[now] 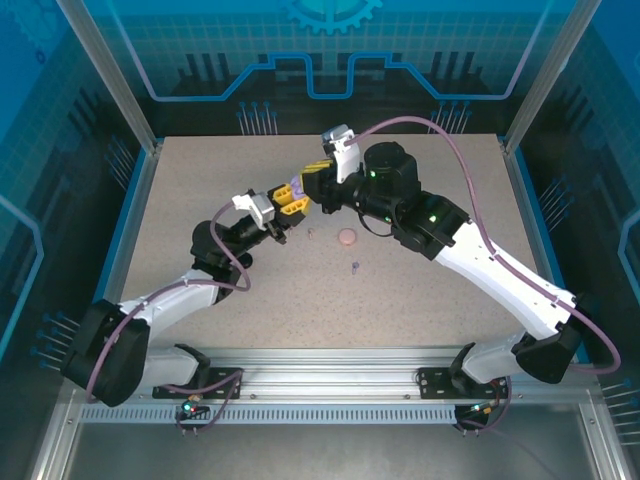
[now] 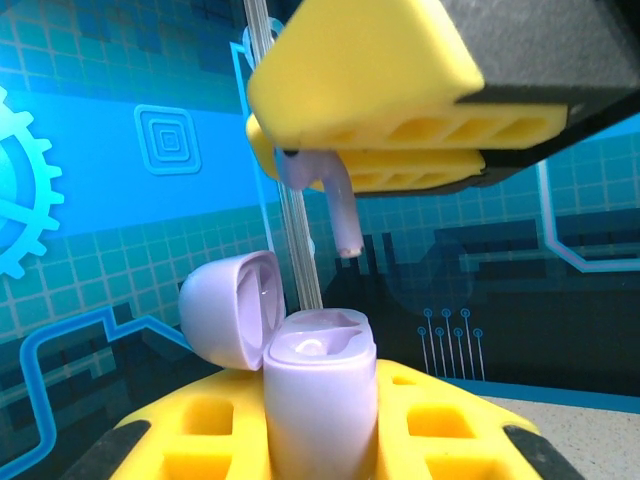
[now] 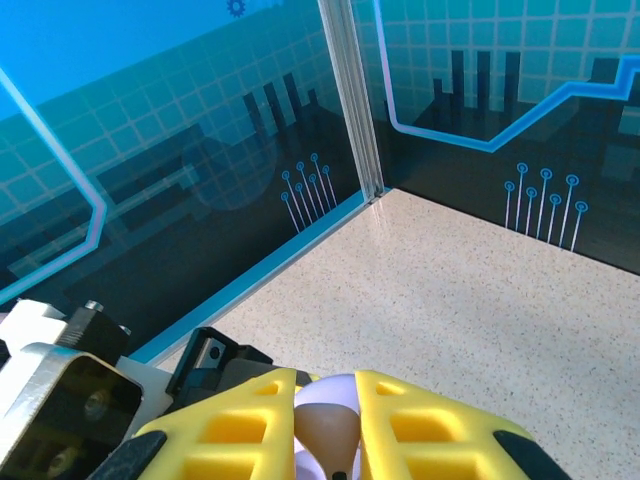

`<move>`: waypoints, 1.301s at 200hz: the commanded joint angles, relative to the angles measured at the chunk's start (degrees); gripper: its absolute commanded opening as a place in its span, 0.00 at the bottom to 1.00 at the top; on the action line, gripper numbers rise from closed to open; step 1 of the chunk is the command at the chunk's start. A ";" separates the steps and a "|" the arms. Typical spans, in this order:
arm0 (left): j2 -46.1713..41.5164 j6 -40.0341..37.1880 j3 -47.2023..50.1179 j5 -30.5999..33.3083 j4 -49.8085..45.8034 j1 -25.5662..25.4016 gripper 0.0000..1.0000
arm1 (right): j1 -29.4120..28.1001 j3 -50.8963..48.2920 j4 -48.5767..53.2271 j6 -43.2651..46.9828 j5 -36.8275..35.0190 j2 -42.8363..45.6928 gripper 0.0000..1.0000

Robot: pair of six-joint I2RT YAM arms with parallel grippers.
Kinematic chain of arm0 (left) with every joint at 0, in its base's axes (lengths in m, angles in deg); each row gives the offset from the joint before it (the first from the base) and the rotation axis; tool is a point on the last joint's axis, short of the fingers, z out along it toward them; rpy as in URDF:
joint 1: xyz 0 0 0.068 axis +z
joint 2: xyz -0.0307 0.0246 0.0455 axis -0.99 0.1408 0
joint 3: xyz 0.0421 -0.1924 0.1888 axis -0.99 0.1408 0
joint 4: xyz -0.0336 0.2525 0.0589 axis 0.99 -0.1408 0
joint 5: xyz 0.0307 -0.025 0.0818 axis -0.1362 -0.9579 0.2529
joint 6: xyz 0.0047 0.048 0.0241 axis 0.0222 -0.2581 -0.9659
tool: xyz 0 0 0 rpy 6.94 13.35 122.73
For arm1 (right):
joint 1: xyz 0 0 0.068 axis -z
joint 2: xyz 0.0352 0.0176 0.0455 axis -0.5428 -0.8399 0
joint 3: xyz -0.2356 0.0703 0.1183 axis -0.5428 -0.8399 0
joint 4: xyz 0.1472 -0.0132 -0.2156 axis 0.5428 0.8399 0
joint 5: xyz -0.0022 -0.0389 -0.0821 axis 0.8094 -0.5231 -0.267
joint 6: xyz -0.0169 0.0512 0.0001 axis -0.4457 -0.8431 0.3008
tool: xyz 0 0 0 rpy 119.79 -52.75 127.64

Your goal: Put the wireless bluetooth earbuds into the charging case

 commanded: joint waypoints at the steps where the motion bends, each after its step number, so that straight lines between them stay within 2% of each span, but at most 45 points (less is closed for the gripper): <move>1: 0.77 0.42 -1.85 -1.59 3.59 -0.39 0.00 | -1.06 -0.55 -2.70 1.00 0.46 1.10 0.18; 91: 1.08 0.76 -1.85 -1.55 4.40 -0.40 0.00 | -1.44 -2.90 -2.98 0.63 -0.58 1.50 0.16; 260: 0.18 2.43 -2.39 -2.32 4.36 -0.39 0.00 | -1.43 -1.57 -1.23 1.33 -1.85 -1.29 0.14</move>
